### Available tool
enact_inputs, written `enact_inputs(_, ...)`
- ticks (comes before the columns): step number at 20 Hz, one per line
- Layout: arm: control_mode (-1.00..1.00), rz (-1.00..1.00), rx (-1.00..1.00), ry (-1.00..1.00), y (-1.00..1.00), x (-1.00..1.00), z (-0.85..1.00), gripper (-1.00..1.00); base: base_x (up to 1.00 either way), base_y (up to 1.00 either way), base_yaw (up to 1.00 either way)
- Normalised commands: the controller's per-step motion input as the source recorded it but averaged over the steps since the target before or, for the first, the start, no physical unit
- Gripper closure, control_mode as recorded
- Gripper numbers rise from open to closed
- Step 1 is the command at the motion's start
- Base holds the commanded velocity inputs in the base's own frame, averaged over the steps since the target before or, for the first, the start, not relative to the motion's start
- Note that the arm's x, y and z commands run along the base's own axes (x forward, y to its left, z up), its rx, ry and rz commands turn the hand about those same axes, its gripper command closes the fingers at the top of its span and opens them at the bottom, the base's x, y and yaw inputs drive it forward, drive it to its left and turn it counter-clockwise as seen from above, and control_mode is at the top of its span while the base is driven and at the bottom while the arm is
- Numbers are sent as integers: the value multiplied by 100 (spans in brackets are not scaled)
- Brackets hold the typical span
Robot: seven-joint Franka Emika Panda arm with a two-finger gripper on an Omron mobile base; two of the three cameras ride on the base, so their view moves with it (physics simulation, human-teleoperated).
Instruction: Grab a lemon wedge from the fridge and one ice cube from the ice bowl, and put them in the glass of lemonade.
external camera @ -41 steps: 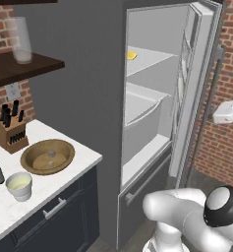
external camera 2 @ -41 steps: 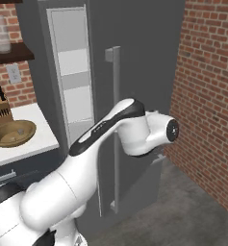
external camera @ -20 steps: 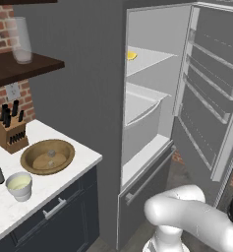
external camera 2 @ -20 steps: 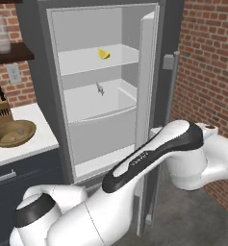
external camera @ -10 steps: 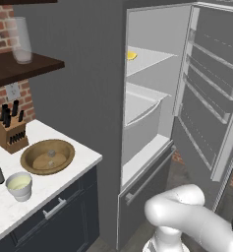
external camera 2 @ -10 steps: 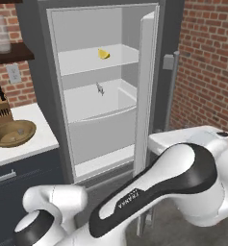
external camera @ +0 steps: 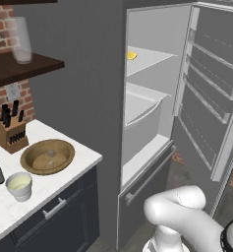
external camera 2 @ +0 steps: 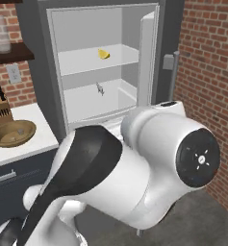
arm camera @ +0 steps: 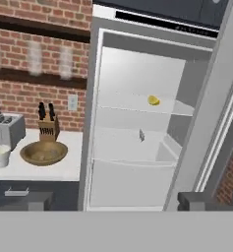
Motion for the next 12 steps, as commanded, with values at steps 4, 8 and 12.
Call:
enact_inputs(4, -100, -20, -37, 0, 100, 9, 2, -100, 0, 0, 0)
enact_inputs(8, -100, -23, -40, 15, 100, 27, 0, -100, 0, 0, 0)
enact_inputs(12, -100, -24, -47, 23, 100, 45, 0, -100, 0, 0, 0)
